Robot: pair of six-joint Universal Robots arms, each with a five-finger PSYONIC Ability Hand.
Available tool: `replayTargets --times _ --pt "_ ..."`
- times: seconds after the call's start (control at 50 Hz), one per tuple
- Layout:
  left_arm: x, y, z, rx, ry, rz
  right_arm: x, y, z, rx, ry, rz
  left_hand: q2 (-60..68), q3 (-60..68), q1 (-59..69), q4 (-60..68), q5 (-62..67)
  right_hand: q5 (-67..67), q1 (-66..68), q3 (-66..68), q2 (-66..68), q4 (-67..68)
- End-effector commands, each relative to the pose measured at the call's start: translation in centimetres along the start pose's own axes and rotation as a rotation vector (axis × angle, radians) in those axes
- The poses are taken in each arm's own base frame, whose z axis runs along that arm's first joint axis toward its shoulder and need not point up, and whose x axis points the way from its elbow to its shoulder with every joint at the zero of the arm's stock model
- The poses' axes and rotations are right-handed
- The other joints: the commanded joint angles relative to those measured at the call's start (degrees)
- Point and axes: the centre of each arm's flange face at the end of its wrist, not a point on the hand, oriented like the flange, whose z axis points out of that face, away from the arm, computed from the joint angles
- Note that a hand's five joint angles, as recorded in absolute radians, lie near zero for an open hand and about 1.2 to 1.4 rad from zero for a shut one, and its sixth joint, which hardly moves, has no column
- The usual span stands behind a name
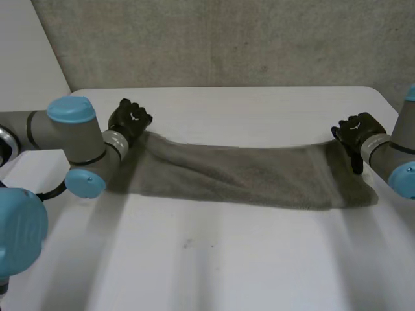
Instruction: Fold the towel.
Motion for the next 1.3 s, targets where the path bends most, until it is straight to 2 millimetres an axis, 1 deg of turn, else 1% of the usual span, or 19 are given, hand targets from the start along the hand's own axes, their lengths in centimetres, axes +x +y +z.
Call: replayTargets --times 0.02,0.2,0.24,0.26,0.3,0.38,0.46,0.72,0.86,0.88,0.9,0.92,0.96,1.14,1.18,1.2,1.24,1.26,1.3 --pt "0.0 -1.4 -0.5 0.025 0.004 -0.002 0.4 -1.2 -1.2 0.019 0.006 0.041 -20.2 -21.1 -16.5 -20.6 -21.2 -4.8 -5.6 -3.5 -3.5 -4.0" --pt "-2.3 -3.5 -2.6 0.042 -0.012 -0.084 1.4 -2.4 -5.5 0.037 -0.002 0.096 -20.2 -21.1 -16.5 -20.6 -21.2 -4.8 -5.6 -3.5 -3.5 -4.0" --pt "-2.6 -4.0 -4.1 0.037 -0.001 -0.147 0.4 -2.1 -7.4 0.025 -0.051 0.094 -20.2 -21.1 -16.5 -20.6 -21.2 -4.8 -5.6 -3.5 -3.5 -4.0" --pt "-2.6 -4.0 -4.1 0.037 -0.001 -0.148 0.4 -2.1 -7.4 0.025 -0.051 0.094 -20.2 -21.1 -16.5 -20.6 -21.2 -4.8 -5.6 -3.5 -3.5 -4.0" --pt "-2.6 -4.0 -4.8 0.029 0.008 -0.175 -0.9 -1.6 -9.1 0.025 -0.111 0.098 -20.2 -21.1 -16.5 -20.6 -21.2 -4.8 -5.6 -3.5 -3.5 -4.0" --pt "-2.5 -4.1 -6.8 0.008 0.033 -0.235 -1.9 -0.4 -10.0 0.010 -0.161 0.113 -20.2 -21.1 -16.5 -20.6 -21.2 -3.1 -3.9 -1.7 -1.7 -2.3" --pt "-2.0 -4.0 -8.3 -0.014 0.056 -0.265 -2.4 2.3 -10.2 -0.022 -0.161 0.142 -20.2 -21.1 -16.5 -20.6 -21.2 4.0 3.2 5.3 5.3 4.8" --pt "-1.9 -4.0 -10.0 0.008 0.033 -0.264 -3.9 5.6 -9.1 -0.025 -0.116 0.154 -20.2 -21.1 -16.5 -20.6 -21.2 25.5 24.7 26.8 26.8 26.3" --pt "-1.6 -3.9 -10.3 0.011 0.032 -0.265 -3.7 5.7 -8.6 -0.004 -0.092 0.148 -20.2 -21.1 -16.5 -20.6 -21.2 46.6 45.8 47.9 47.9 47.4" --pt "-1.6 -3.9 -10.3 0.011 0.032 -0.265 -3.7 5.7 -8.4 -0.001 -0.089 0.146 -20.2 -21.1 -16.5 -20.6 -21.2 54.4 53.6 55.7 55.7 55.2" --pt "-1.5 -3.9 -10.3 0.013 0.031 -0.267 -3.7 5.7 -8.4 -0.001 -0.089 0.146 -20.2 -21.1 -16.5 -20.6 -21.2 54.5 53.7 55.8 55.8 55.3" --pt "-1.5 -3.9 -10.3 0.013 0.031 -0.267 -3.6 5.7 -8.4 0.002 -0.082 0.145 -20.2 -21.1 -16.5 -20.6 -21.2 65.0 64.2 66.3 66.3 65.8" --pt "-1.6 -4.0 -10.3 0.018 0.027 -0.266 -3.4 5.8 -8.2 0.007 -0.071 0.145 -20.2 -21.1 -16.5 -20.6 -21.2 65.2 64.4 66.5 66.5 66.0" --pt "-1.8 -4.0 -10.4 0.028 0.012 -0.271 -1.2 7.3 -7.3 -0.025 -0.008 0.150 -20.2 -21.1 -16.5 -20.6 -21.2 65.2 64.4 66.5 66.5 66.0" --pt "-2.0 -4.2 -10.6 0.030 0.010 -0.282 1.0 8.7 -7.0 -0.058 0.048 0.129 -20.2 -21.1 -16.5 -20.6 -21.2 65.2 64.4 66.5 66.5 66.0" --pt "-2.0 -4.2 -10.6 0.030 0.010 -0.283 1.0 8.7 -7.0 -0.058 0.048 0.129 -20.2 -21.1 -16.5 -20.6 -21.2 65.2 64.4 66.5 66.5 66.0" --pt "-2.1 -3.9 -11.0 0.021 0.008 -0.292 4.4 10.5 -6.7 -0.107 0.135 0.081 -20.2 -21.1 -16.5 -20.6 -21.2 65.2 64.4 66.5 66.5 66.0" --pt "-2.1 -3.9 -11.0 0.021 0.008 -0.292 4.4 10.5 -6.7 -0.107 0.135 0.081 -20.2 -21.1 -16.5 -20.6 -21.2 65.2 64.4 66.5 66.5 66.0" --pt "-2.3 -3.8 -11.4 0.015 0.006 -0.293 8.0 11.8 -6.7 -0.153 0.213 0.018 -20.2 -21.1 -16.5 -20.6 -21.2 65.2 64.4 66.5 66.5 66.0"
